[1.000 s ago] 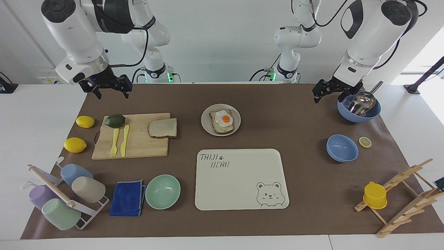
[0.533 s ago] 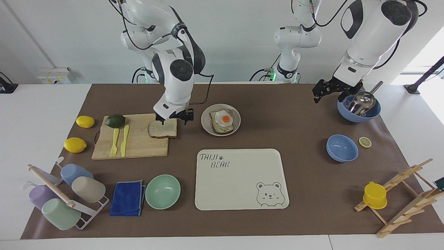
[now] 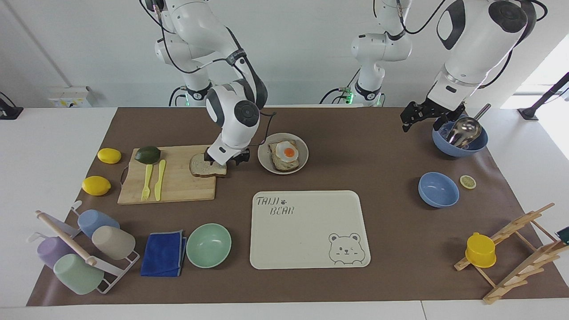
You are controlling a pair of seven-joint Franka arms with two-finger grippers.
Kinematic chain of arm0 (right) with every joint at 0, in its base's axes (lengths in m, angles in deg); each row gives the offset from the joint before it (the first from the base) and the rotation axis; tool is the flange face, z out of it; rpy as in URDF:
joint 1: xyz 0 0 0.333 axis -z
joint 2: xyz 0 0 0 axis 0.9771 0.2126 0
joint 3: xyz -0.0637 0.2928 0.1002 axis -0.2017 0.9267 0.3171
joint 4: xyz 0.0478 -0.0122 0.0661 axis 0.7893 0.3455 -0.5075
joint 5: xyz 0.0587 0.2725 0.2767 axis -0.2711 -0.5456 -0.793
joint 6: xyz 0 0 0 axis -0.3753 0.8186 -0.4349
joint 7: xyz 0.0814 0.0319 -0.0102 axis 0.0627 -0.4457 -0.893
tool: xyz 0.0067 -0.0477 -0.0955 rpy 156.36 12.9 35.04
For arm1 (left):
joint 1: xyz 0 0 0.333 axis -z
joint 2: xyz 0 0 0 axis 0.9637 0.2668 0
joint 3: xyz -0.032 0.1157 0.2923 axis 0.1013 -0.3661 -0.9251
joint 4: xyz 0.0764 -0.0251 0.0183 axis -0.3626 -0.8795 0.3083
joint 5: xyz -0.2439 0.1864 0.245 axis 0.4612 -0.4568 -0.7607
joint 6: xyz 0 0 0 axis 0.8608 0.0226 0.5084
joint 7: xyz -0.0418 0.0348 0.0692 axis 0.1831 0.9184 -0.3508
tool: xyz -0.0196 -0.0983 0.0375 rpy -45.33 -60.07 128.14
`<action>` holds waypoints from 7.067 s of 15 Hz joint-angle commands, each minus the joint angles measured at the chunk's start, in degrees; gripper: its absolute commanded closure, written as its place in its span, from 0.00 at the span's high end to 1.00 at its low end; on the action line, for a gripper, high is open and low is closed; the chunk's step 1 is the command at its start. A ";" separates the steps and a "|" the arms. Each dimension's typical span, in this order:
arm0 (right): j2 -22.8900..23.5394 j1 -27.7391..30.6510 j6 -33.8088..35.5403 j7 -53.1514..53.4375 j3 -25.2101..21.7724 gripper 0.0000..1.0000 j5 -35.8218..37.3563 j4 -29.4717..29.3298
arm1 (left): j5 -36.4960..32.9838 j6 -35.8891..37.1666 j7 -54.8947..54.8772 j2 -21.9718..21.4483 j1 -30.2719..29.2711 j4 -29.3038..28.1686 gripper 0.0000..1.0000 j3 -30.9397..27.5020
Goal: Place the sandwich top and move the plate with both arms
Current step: 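Move the right gripper toward the bread slice on the cutting board, then grasp the bread slice on the cutting board with the right gripper, then carry the bread slice with the right gripper over the egg plate, then lower the bread onto the egg and open the right gripper, then lift the right gripper away and retract it toward the cutting board, then reach the left gripper toward the rim of the white plate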
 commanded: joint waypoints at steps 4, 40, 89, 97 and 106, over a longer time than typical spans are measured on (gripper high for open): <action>-1.23 -1.40 -1.46 1.77 -0.17 1.00 3.19 3.82 | -0.83 0.17 -0.22 -0.66 -0.08 -0.51 1.00 -0.08; 6.85 -21.70 13.92 13.36 0.27 0.00 -3.74 -23.96 | -0.83 0.17 -0.22 -0.66 -0.08 -0.51 1.00 -0.08; -14.59 22.50 27.45 -16.95 -0.17 1.00 -18.24 -24.21 | 0.05 -1.40 -0.23 -3.38 0.53 -5.07 1.00 0.18; -15.29 22.59 27.63 -21.26 -1.75 1.00 -18.16 -23.86 | 7.25 -10.01 2.76 -7.43 6.59 -18.34 1.00 0.44; -15.29 23.64 27.72 -20.82 -1.84 1.00 -18.16 -23.77 | 7.43 -25.65 17.16 -6.64 19.95 -32.75 1.00 0.44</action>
